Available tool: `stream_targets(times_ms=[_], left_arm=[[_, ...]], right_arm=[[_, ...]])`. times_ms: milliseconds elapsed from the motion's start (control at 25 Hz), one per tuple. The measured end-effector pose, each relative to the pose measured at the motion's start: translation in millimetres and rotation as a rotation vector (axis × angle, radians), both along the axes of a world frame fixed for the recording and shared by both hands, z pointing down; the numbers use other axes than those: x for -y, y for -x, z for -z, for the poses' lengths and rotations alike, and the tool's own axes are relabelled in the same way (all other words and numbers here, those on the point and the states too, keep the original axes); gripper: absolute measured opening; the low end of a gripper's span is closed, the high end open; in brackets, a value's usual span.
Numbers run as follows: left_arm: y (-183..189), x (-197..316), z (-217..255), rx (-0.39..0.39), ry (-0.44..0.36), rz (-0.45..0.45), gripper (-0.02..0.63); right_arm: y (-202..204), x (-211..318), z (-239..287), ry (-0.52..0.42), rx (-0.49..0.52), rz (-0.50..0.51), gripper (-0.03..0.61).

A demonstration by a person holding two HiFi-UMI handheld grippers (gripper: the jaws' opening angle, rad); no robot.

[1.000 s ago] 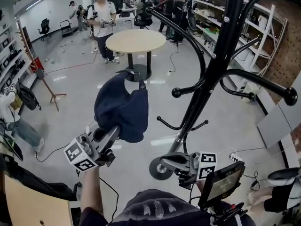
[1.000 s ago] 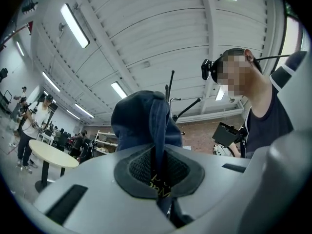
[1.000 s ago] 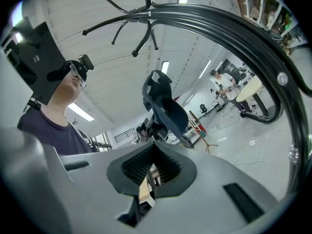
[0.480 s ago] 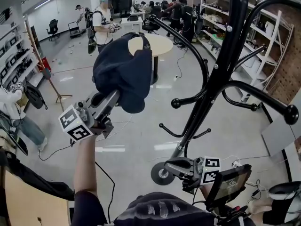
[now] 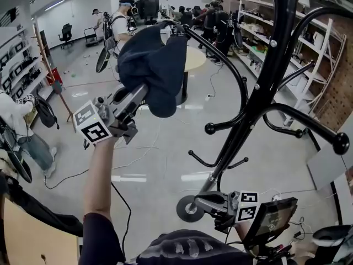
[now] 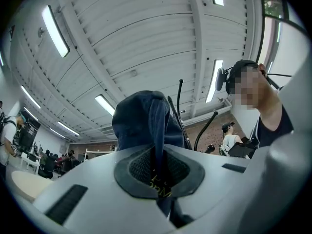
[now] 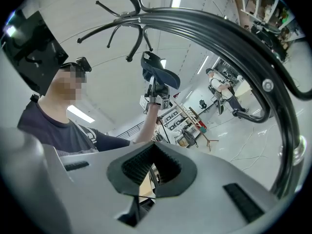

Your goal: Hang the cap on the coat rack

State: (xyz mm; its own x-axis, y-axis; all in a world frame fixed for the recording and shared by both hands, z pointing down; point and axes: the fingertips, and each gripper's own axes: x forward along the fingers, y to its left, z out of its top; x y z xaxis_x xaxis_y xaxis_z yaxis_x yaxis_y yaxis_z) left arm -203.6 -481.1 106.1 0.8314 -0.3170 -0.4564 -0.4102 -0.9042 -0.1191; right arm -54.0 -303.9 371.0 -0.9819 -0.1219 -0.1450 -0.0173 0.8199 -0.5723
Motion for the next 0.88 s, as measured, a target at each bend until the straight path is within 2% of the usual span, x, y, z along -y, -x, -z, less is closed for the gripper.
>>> stream_targets(times_ms=[240,520,880], left_arm=[[-12,20,8,0.062,0.016,-0.035,0.009],[-24,41,-1,0.063,0.064,-0.094,0.009],[-40,40,-15,0.086,0.091,-0.147,0.009]], right_arm=[[-3,0,0,0.011,0.000,-0.015,-0.006],[-8,3,-4,0.026,0.014,-0.040,-0.006],[-8,0,-7,0.039,0.020,-0.039,-0.006]])
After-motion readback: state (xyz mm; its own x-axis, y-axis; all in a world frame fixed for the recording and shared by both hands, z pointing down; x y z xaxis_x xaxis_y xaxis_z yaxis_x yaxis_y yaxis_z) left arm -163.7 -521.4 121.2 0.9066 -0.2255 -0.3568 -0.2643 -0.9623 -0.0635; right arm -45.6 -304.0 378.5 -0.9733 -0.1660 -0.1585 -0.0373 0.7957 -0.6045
